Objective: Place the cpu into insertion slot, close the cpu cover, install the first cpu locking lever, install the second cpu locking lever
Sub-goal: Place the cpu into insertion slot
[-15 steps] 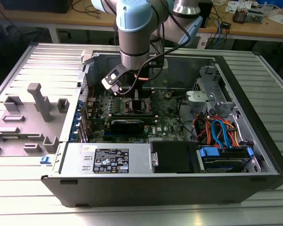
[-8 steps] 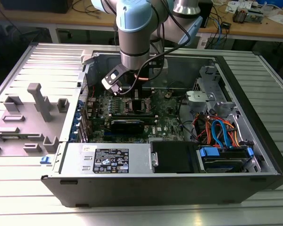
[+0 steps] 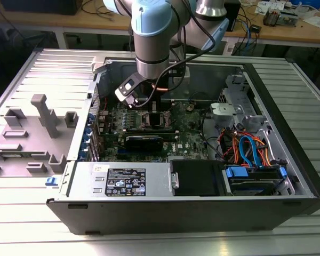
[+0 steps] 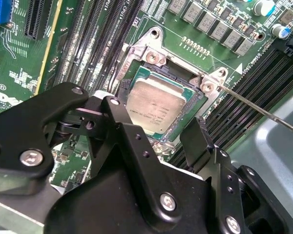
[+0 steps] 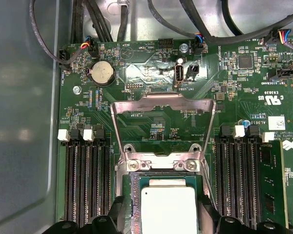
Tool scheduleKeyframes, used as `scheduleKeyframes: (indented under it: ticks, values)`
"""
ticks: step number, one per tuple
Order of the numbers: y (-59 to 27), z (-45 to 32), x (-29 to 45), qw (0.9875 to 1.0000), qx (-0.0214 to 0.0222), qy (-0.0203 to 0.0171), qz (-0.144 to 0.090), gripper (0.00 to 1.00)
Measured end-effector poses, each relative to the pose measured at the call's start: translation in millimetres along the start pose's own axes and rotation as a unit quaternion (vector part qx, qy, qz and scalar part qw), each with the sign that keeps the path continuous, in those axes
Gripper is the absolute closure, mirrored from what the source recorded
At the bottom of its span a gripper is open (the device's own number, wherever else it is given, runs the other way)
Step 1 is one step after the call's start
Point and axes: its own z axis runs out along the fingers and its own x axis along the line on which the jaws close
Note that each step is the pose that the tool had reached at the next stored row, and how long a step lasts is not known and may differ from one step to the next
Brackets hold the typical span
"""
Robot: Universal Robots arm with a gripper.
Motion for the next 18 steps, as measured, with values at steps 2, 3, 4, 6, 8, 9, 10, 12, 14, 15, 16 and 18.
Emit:
scheduleKeyframes:
  ticks: [2, 3, 4, 6, 8, 9, 10, 12, 14, 15, 16, 18]
  values:
    - [0.0, 0.0, 0.5, 1.0000, -0.0001, -0.0073, 0.000, 0.31]
    - [0.0, 0.0, 1.3, 0.9998, -0.0001, -0.0175, -0.001, 0.31]
    - [0.0, 0.1, 1.9, 0.9997, -0.0002, -0.0229, -0.002, 0.31]
    - [0.0, 0.0, 2.8, 0.9996, -0.0001, -0.0274, -0.002, 0.31]
    - [-0.3, 0.0, 3.0, 0.9996, -0.0002, -0.0275, -0.002, 0.31]
    - [-0.5, 0.0, 3.1, 0.9996, -0.0003, -0.0275, -0.002, 0.31]
    - [-0.7, 0.0, 3.1, 0.9996, -0.0002, -0.0275, -0.002, 0.31]
    - [-1.0, -0.1, 3.1, 0.9996, -0.0002, -0.0275, -0.002, 0.31]
    - [-1.5, -0.1, 3.1, 0.9996, -0.0002, -0.0275, -0.002, 0.31]
    - [-2.1, -0.2, 3.1, 0.9996, -0.0002, -0.0272, -0.002, 0.31]
    - [-2.8, -0.3, 3.1, 0.9996, -0.0002, -0.0267, -0.002, 0.31]
    - [-3.0, -0.3, 3.5, 0.9996, -0.0001, -0.0264, -0.002, 0.31]
